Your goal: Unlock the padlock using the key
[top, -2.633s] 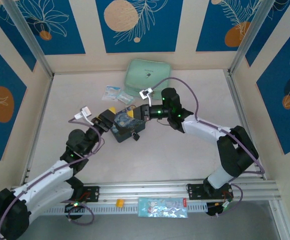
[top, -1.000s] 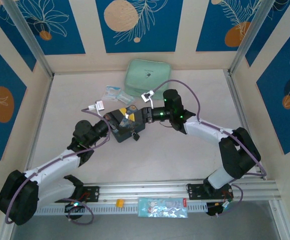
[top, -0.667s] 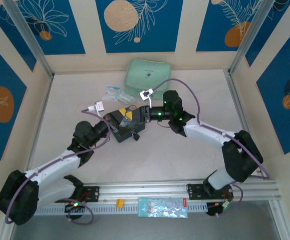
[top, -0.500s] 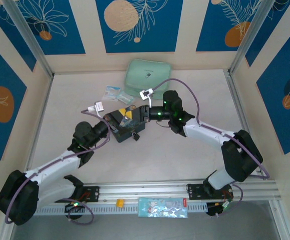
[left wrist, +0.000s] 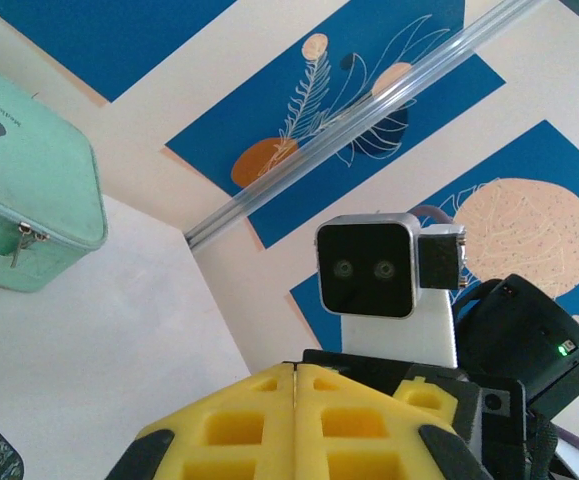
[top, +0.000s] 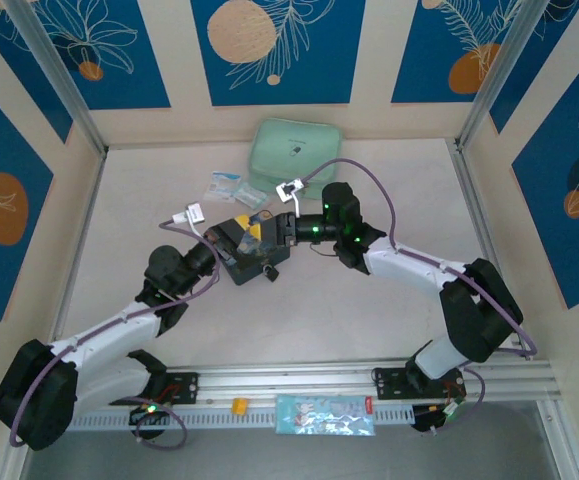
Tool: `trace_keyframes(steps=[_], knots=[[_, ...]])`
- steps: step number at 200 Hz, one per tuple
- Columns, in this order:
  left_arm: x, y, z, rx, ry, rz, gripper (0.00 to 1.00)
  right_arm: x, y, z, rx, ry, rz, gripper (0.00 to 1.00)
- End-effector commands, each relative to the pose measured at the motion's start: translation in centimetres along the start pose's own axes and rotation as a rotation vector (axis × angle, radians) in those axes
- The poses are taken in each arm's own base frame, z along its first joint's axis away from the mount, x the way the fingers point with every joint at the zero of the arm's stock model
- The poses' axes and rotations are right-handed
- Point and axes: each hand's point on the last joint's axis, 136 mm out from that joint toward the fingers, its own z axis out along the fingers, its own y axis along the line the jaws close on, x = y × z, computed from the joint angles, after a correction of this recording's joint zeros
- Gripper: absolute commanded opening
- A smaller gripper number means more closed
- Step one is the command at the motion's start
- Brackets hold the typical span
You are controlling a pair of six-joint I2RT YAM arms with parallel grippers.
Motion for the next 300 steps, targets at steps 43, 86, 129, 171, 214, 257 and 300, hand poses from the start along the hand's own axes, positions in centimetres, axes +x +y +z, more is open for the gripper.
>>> trace_keyframes(steps=[43, 86, 129, 171, 214, 257, 300], knots=[[-0.4, -0.9, 0.0, 0.034, -0.034, -0.022, 0.02, 0.1, 0.2, 0.1, 0.014, 0.0, -0.041, 0.0], [-0.7, 0.7, -0.7, -0.097, -0.037, -0.083, 0.7, 0.3, -0.5, -1.1, 0.245, 0.036, -0.258, 0.0], [-0.6, 1.7, -0.5, -0.223, 0.003, -0.189, 0.65, 0.0, -1.8, -2.0, 0.505, 0.07, -0.52, 0.0], [0.0, 1.8, 0.7, -0.198, 0.011, -0.301, 0.59, -0.1, -2.8, -1.4, 0.729, 0.124, -0.807, 0.0], [0.7, 2.0, 1.5, -0.197, 0.031, -0.334, 0.55, -1.5, -2.8, -0.9, 0.872, 0.095, -1.008, 0.0], [0.5, 2.3, 1.1, -0.209, 0.011, -0.334, 0.53, -1.6, -4.1, -0.1, 0.964, 0.143, -1.115, 0.0], [0.7, 2.5, 1.0, -0.218, 0.013, -0.332, 0.45, -1.7, -3.8, 0.5, 0.965, 0.134, -1.151, 0.0]])
